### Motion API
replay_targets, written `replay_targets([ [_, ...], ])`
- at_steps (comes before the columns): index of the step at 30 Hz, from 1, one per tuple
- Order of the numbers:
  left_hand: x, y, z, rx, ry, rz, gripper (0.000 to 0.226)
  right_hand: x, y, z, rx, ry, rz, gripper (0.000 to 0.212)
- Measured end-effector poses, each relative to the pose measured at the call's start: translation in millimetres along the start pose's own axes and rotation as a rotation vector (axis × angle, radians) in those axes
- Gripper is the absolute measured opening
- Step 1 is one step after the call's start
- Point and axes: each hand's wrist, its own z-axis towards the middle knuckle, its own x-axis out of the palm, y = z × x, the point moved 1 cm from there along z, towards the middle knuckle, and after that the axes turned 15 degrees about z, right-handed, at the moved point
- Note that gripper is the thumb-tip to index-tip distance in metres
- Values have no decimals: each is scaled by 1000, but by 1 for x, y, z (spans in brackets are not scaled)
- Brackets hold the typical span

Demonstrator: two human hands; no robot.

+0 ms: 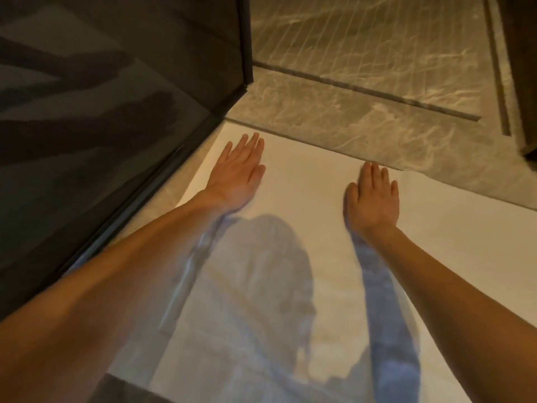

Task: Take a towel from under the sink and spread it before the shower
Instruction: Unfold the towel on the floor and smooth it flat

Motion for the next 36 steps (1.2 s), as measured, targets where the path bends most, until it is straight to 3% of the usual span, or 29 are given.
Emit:
replay_targets([
  [4,6,-33,-66,135,-108,2,55,31,86,-39,-266,-5,126,56],
  [9,21,-34,-81,92,-20,14,64,80,139,-57,-276,123,111,56],
  [14,28,-6,-89,56,-2,3,57,75,90,-68,-243,72,109,58],
  [22,24,27,-105,11,28,14,61,33,-24,-99,-13,-37,49,63],
  [29,6,22,-105,-32,179,23,59,26,-19,-100,8,-40,59,58],
  [36,-67,23,-142,181,39,48,60,16,-12,-103,12,-16,80,58],
])
